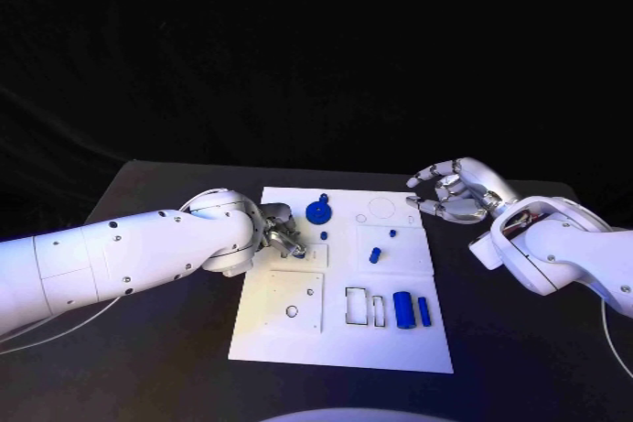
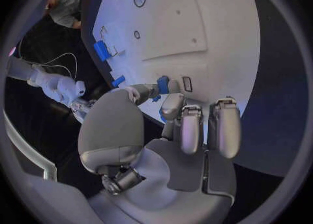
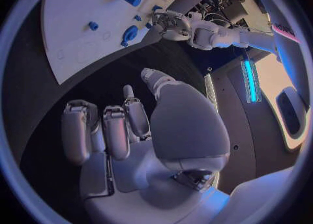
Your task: Assemble the parts on the task board
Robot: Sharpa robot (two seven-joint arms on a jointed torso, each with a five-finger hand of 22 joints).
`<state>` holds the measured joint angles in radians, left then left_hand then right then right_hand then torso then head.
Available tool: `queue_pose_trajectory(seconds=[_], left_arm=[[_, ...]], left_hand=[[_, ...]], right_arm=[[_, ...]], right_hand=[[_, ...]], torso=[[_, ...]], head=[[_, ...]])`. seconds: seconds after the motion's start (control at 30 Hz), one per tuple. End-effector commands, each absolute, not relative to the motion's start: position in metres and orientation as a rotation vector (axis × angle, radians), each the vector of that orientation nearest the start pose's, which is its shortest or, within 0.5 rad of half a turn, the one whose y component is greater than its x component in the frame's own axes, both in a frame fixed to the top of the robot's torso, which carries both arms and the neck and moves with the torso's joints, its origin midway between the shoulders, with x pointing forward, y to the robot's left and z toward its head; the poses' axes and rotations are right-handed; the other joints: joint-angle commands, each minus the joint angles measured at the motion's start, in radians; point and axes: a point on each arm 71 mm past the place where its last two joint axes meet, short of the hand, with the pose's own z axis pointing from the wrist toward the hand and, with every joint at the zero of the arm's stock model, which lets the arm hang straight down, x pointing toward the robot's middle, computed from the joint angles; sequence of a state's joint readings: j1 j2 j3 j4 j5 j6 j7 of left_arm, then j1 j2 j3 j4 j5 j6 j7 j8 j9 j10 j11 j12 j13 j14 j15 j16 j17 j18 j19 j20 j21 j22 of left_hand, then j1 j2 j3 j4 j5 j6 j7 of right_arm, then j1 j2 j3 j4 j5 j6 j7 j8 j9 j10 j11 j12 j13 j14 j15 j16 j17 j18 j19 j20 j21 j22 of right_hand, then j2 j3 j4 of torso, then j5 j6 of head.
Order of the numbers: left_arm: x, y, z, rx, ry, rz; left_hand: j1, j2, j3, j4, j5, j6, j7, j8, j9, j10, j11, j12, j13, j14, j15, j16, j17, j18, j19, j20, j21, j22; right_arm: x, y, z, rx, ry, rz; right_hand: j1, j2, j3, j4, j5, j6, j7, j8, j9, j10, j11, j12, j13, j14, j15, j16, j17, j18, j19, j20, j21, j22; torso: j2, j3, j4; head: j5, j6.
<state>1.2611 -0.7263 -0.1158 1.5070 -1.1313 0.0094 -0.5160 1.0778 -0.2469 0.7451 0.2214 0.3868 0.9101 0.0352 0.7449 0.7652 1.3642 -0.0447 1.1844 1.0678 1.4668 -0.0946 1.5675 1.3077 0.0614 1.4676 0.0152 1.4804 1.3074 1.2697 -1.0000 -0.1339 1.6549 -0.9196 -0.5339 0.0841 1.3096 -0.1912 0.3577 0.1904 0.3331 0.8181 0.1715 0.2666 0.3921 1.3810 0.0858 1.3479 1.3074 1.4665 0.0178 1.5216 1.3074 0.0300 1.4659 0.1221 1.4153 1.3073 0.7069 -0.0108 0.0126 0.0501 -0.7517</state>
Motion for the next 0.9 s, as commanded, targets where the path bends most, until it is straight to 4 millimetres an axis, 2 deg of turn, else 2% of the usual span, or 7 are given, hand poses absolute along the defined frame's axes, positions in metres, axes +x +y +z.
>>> queue_pose_trajectory(seconds=[0.03, 0.2, 0.3, 0.9], left_arm=[[0.4803, 0.1643, -0.2209, -0.081, 2.244, -0.426], [0.4807, 0.1635, -0.2212, -0.078, 2.247, -0.426], [0.4810, 0.1633, -0.2213, -0.077, 2.248, -0.425], [0.4825, 0.1632, -0.2221, -0.076, 2.252, -0.420]], left_hand=[[-0.010, -0.001, 0.059, -0.065, -0.006, 0.012, -0.014, 0.003, 0.002, 0.003, -0.003, 0.003, 0.001, 0.104, -0.007, 0.003, 0.263, -0.019, 0.011, -0.007, 0.005, 0.064], [-0.028, -0.003, 0.035, -0.050, -0.009, 0.018, -0.016, 0.003, 0.003, 0.004, -0.003, 0.005, 0.004, 0.104, -0.008, 0.003, 0.263, -0.019, 0.012, -0.008, 0.006, 0.067], [-0.046, -0.005, -0.008, -0.029, -0.010, 0.024, -0.018, -0.001, 0.003, 0.005, -0.006, 0.007, 0.007, 0.104, -0.009, 0.003, 0.263, -0.020, 0.014, -0.009, 0.006, 0.070], [-0.066, 0.002, -0.094, 0.021, -0.010, 0.040, -0.021, -0.003, 0.006, 0.011, -0.008, 0.019, 0.022, 0.104, -0.011, 0.003, 0.263, -0.022, 0.020, -0.011, 0.010, 0.080]], right_arm=[[0.4609, -0.2451, -0.1650, 0.315, 1.547, 0.921], [0.4608, -0.2452, -0.1650, 0.316, 1.546, 0.921], [0.4607, -0.2453, -0.1649, 0.316, 1.545, 0.921], [0.4606, -0.2463, -0.1648, 0.318, 1.544, 0.920]], right_hand=[[-0.010, -0.004, 0.001, 0.006, 0.003, 0.007, -0.003, 0.005, 0.002, -0.002, -0.003, -0.002, 0.050, 0.073, -0.010, -0.003, 0.136, 0.012, 0.009, -0.009, -0.001, 0.149], [-0.012, -0.004, 0.001, 0.007, 0.002, 0.007, -0.003, 0.006, 0.002, -0.001, -0.004, -0.002, 0.050, 0.073, -0.010, -0.003, 0.137, 0.013, 0.008, -0.010, -0.002, 0.148], [-0.014, -0.005, 0.001, 0.009, 0.000, 0.007, -0.003, 0.006, 0.002, -0.001, -0.004, -0.002, 0.050, 0.073, -0.010, -0.004, 0.135, 0.013, 0.008, -0.010, -0.002, 0.148], [-0.032, -0.011, -0.005, 0.022, -0.021, 0.004, -0.005, 0.012, 0.002, -0.002, -0.005, -0.003, 0.047, 0.073, -0.011, -0.005, 0.135, 0.013, 0.008, -0.011, -0.006, 0.146]], torso=[[0.000, -0.0005, -0.0010], [0.000, -0.0001, -0.0001], [0.000, 0.0001, -0.0002], [0.001, -0.0006, 0.0004]], head=[[-0.001, 0.001], [-0.003, 0.003], [-0.004, 0.002], [-0.007, 0.000]])
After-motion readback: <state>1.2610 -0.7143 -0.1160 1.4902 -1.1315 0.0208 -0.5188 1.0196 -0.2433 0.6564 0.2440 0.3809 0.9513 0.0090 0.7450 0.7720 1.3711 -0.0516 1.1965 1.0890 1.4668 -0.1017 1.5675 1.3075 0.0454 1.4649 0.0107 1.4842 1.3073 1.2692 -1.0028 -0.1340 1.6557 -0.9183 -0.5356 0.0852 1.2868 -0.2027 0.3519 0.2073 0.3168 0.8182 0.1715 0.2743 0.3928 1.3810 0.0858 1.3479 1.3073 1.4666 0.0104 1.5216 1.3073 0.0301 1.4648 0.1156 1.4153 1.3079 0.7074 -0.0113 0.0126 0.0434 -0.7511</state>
